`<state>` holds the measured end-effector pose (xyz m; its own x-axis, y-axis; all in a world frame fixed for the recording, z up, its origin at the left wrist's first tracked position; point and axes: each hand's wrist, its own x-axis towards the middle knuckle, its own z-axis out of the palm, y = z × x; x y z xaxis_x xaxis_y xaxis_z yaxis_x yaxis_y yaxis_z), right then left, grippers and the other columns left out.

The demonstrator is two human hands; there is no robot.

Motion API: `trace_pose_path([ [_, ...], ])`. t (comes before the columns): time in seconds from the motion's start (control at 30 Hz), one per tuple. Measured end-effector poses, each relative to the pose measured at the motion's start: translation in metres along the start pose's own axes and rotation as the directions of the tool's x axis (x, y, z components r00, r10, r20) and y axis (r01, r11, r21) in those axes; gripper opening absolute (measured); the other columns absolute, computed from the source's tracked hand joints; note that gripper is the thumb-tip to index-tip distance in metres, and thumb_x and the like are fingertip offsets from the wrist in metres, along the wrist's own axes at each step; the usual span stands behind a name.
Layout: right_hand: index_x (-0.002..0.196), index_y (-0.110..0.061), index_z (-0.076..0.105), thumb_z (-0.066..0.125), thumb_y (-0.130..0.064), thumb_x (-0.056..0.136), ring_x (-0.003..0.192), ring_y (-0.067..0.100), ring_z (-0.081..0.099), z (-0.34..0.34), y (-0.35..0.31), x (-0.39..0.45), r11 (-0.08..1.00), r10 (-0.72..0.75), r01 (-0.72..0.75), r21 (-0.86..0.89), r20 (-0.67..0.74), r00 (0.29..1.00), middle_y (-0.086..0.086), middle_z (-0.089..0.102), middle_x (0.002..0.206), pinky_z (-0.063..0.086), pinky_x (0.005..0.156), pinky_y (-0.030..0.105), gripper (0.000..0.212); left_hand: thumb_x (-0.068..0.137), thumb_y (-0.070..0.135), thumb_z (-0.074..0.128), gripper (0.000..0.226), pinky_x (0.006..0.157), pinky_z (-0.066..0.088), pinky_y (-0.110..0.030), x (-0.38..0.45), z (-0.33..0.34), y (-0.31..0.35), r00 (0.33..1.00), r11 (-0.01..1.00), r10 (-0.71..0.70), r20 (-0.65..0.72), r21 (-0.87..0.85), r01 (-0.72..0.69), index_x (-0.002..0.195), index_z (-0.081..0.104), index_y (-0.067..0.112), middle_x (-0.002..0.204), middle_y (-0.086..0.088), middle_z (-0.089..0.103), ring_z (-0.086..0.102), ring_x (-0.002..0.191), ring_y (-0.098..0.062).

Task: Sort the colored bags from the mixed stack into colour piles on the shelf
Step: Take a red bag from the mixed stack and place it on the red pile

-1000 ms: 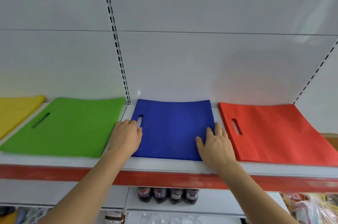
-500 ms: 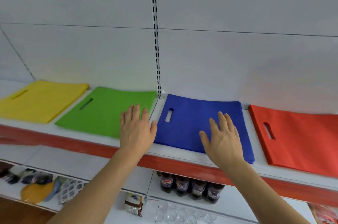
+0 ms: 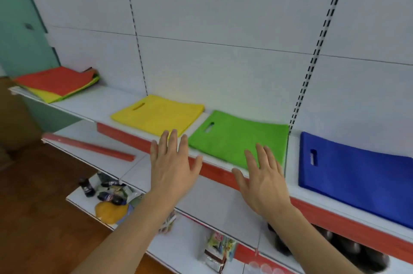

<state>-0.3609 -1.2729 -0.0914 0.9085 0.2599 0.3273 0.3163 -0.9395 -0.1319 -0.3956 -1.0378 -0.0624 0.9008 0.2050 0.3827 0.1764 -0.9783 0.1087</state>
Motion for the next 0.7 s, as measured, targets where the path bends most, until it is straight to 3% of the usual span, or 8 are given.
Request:
trace_pose_path([
  [0.2, 0.157, -0.014, 0.045, 0.023, -0.067, 0.104, 0.158, 0.038, 0.023, 0.034, -0.122, 0.03, 0.987, -0.155, 0.154, 0.056, 0.021, 0.988, 0.02, 0.031, 0.168, 0.029, 0.125, 0.055, 0.078, 0.099, 0.068, 0.027, 0.08, 0.127, 0.015, -0.058, -0.011, -0.007, -0.122, 0.991, 0.991, -0.133, 0.002, 0.031, 0.133, 0.162, 0.034, 0.017, 0.171, -0.013, 0.025, 0.013, 0.159, -0.033],
  [0.7, 0.158, -0.013, 0.044, 0.032, -0.064, 0.104, 0.158, 0.04, 0.022, 0.124, -0.378, 0.2, 0.884, -0.412, 0.402, 0.238, -0.012, 0.911, 0.021, 0.031, 0.168, 0.031, 0.122, 0.059, 0.075, 0.104, 0.066, 0.027, 0.073, 0.13, 0.012, -0.053, 0.067, -0.011, -0.369, 0.93, 0.917, -0.363, -0.058, 0.158, 0.367, 0.163, 0.03, 0.024, 0.172, -0.008, 0.022, 0.007, 0.161, -0.029],
])
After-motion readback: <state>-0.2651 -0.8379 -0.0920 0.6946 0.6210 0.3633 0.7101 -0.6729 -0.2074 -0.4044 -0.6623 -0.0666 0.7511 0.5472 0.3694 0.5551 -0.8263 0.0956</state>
